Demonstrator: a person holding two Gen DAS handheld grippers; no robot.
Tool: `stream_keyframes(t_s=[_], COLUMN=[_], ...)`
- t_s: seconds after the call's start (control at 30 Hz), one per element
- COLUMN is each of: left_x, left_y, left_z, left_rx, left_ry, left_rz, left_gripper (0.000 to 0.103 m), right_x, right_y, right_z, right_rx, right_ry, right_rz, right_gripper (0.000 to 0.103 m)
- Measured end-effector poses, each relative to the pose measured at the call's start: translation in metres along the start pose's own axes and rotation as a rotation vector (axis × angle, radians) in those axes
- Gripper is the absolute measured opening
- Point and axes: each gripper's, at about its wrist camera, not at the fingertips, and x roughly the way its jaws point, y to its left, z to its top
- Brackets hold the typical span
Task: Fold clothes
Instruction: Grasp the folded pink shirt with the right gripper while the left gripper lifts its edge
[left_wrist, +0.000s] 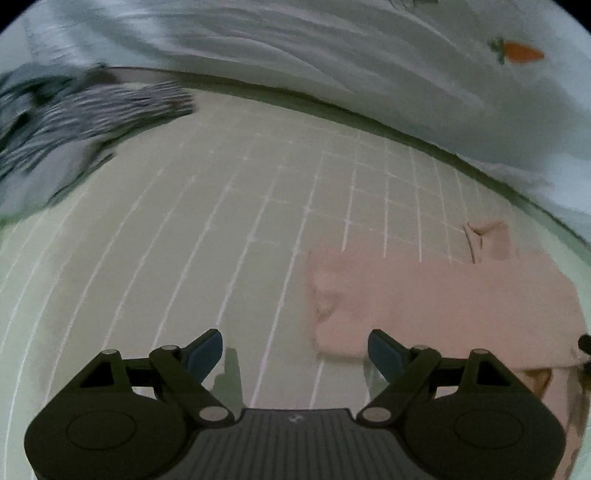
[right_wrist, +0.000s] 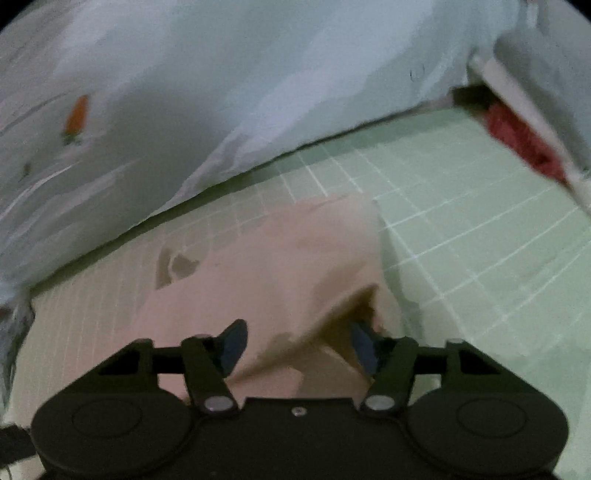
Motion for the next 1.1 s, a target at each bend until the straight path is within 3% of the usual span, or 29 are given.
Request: stream_keyframes(t_s=[0.17, 0.27, 0.33, 0.4, 0.43, 0.5, 0.57, 0.73, 0.87, 0.97, 1.07, 1.1], left_x=[0.028, 0.032, 0.032, 0.03, 0.029, 0.03, 0.032, 0.015, -0.032, -0.08, -0.106, -0.104], left_y=[-0.009, -0.016, -0.019, -0.02, -0.019, -0.015, -0.011, 0.001, 0.015, 0.029, 0.046, 0.052], left_z=[0.016, 0.017, 0.017, 0.016, 0.016, 0.016, 0.015, 0.015, 0.025, 0.032, 0.033, 0.031], left_rx=[0.031, 0.065, 0.095, 0.106, 0.096, 0.056, 0.013, -0.045, -0.067, -0.077, -0.101, -0.115], left_ry=[0.011, -0.011, -0.027, -0.042, -0.046, -0.041, -0.037, -0.092, -0.204, -0.333, -0.431, -0.442], left_rz=[-0.025, -0.028, -0.034, -0.045, -0.058, -0.09, -0.134, -0.173, -0.217, -0.235, -0.204, -0.177], left_gripper=[0.085, 0.079, 0.068, 0.047, 0.041, 0.016, 0.005, 0.004, 0.004, 0.004, 0.004, 0.004], right_x=[0.023, 0.021, 0.019, 0.016, 0.015, 0.012, 0.01, -0.009, -0.032, -0.046, -0.045, -0.035], right_y=[-0.005, -0.005, -0.005, -0.005, -0.004, -0.004, -0.004, -0.002, 0.003, 0.015, 0.03, 0.034], right_z=[0.007, 0.008, 0.01, 0.011, 0.011, 0.012, 0.013, 0.017, 0.018, 0.016, 0.012, 0.008], right_rx=[0.111, 0.117, 0.115, 0.113, 0.112, 0.11, 0.108, 0.092, 0.074, 0.051, 0.013, 0.0], right_ry=[0.014, 0.001, -0.01, -0.021, -0.026, -0.037, -0.048, -0.088, -0.128, -0.156, -0.14, -0.099], right_rz=[-0.021, -0.019, -0.017, -0.016, -0.015, -0.013, -0.011, 0.027, 0.072, 0.13, 0.185, 0.184], right_gripper=[0.049, 0.034, 0.022, 0.013, 0.012, 0.01, 0.009, 0.008, 0.008, 0.008, 0.009, 0.017])
